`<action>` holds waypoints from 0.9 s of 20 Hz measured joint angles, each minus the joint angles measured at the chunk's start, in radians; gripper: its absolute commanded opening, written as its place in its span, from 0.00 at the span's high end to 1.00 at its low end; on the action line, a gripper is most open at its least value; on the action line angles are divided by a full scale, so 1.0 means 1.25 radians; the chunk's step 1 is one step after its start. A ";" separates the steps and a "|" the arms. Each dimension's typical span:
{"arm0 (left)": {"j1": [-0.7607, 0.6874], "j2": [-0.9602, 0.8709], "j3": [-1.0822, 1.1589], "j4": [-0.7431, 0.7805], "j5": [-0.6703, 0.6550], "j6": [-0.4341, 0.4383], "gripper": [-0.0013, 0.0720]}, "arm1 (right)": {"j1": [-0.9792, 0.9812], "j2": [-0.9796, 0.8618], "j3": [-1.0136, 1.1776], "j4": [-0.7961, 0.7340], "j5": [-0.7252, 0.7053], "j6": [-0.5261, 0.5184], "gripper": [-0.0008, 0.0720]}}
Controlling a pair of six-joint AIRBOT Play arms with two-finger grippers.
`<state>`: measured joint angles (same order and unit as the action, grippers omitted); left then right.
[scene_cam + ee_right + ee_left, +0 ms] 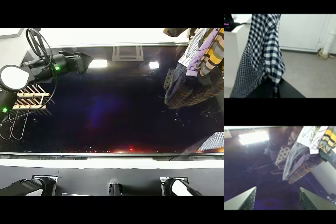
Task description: Fold the clothes and pants, and hang the long-sleeved shirts on hangers.
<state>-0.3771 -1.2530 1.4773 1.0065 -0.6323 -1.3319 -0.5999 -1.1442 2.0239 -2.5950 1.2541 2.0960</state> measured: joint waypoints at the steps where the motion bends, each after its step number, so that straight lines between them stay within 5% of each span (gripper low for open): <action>1: 0.000 0.000 0.000 0.000 -0.002 0.000 0.15 | -0.006 0.000 0.000 0.007 0.002 -0.005 0.95; 3: 0.000 0.000 0.000 0.000 -0.012 0.000 0.15 | -0.014 0.001 0.001 0.021 0.019 -0.009 0.85; 5: 0.000 0.000 0.000 0.000 -0.021 0.000 0.15 | -0.017 0.008 0.000 0.037 0.045 -0.013 0.24; 6: 0.000 0.001 0.000 0.000 -0.024 0.000 0.15 | -0.018 0.016 0.000 0.042 0.047 -0.020 0.18; 11: 0.030 0.039 0.000 0.000 -0.031 -0.003 0.15 | -0.020 0.110 0.001 0.011 -0.030 -0.021 0.19; 14: 0.068 0.075 0.000 0.000 -0.031 -0.010 0.17 | -0.021 0.174 0.002 0.060 -0.211 0.036 0.52; 16: 0.093 0.095 0.000 0.000 -0.032 -0.027 0.18 | -0.021 0.185 0.002 0.216 -0.352 0.022 0.86; 17: 0.104 0.103 0.000 0.000 -0.034 -0.030 0.28 | -0.020 0.178 0.001 0.342 -0.399 -0.031 0.95; 18: 0.115 0.110 0.000 0.000 -0.034 -0.033 0.60 | -0.014 0.166 0.001 0.474 -0.429 -0.106 0.95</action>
<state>-0.2333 -1.1152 1.4773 1.0065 -0.6746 -1.3735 -0.6174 -0.9367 2.0247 -2.0029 0.7177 1.9640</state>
